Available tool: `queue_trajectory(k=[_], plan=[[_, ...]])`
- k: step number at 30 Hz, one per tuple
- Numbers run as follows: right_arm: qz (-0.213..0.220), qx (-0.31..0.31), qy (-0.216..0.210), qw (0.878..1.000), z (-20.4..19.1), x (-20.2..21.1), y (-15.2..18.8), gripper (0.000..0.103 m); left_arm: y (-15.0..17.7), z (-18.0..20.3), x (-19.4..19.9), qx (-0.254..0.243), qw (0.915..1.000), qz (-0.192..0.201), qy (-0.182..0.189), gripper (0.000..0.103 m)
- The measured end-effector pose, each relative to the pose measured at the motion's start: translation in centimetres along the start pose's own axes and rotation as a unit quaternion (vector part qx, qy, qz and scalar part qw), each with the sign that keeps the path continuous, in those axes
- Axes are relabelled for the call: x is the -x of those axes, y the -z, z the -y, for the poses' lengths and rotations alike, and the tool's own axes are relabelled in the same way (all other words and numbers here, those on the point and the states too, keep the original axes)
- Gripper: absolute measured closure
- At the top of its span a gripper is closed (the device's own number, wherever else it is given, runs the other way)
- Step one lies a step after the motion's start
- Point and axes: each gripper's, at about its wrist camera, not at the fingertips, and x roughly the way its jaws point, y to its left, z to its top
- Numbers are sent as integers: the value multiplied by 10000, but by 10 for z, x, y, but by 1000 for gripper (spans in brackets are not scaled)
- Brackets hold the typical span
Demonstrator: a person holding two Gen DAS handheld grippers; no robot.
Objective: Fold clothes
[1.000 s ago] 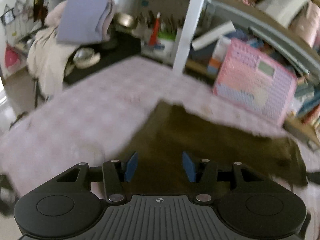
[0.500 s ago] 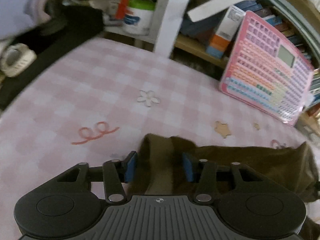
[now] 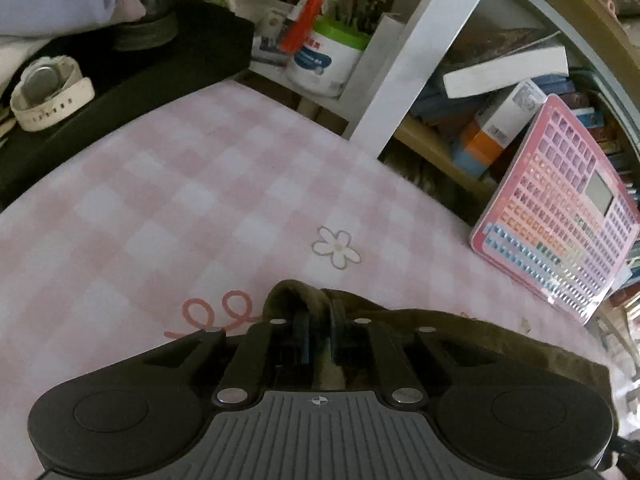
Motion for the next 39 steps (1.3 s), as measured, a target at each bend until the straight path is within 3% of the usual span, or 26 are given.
queue_trajectory(k=[3,4,5,7,10,15,16,19,22,24,26,28,29,32,34,39], plan=[[6,-107,-81,9999,4,0,0,93,3,2,22,-190,9996,127,-159,83],[-2,-174,-170,9997,8,1,-1,86,7,4,34,-330,9991,213,-153,83],[20,-300,-301,9991,13,2,-4,71,11,6,46,-469,9983,300,-146,83],[279,-885,-704,9932,33,7,-10,62,24,11,66,-630,9975,272,171,83],[407,-1508,-1117,9814,54,2,-29,62,54,19,85,-761,9951,-51,635,83],[191,-1250,-1182,9849,41,-35,-65,62,104,29,100,-1004,9931,-409,440,83],[66,-1186,-1134,9864,37,-45,-69,66,110,29,100,-1006,9932,-459,359,83],[-80,-1147,-1215,9859,31,-60,-77,89,124,29,103,-1036,9931,-540,128,83],[10,-1023,-1025,9895,27,-69,-90,89,132,28,103,-944,9935,-627,52,83],[277,-1028,-803,9911,24,-79,-96,89,133,32,103,-991,9932,-615,-11,82],[644,-643,-599,9940,15,-83,-97,87,133,36,102,-1046,9926,-612,-62,79],[808,-384,-395,9952,9,-83,-96,75,131,41,103,-1170,9912,-624,-48,77],[796,-459,-352,9952,12,-78,-95,68,129,42,104,-1214,9910,-571,-31,77],[1170,-1464,-462,9812,36,-41,-78,65,115,36,111,-1079,9939,-212,68,77],[1095,-1939,-780,9718,48,-13,-57,65,103,31,109,-1011,9948,-44,124,77],[749,-1955,-1135,9712,36,59,14,66,73,27,79,-961,9952,75,185,82]])
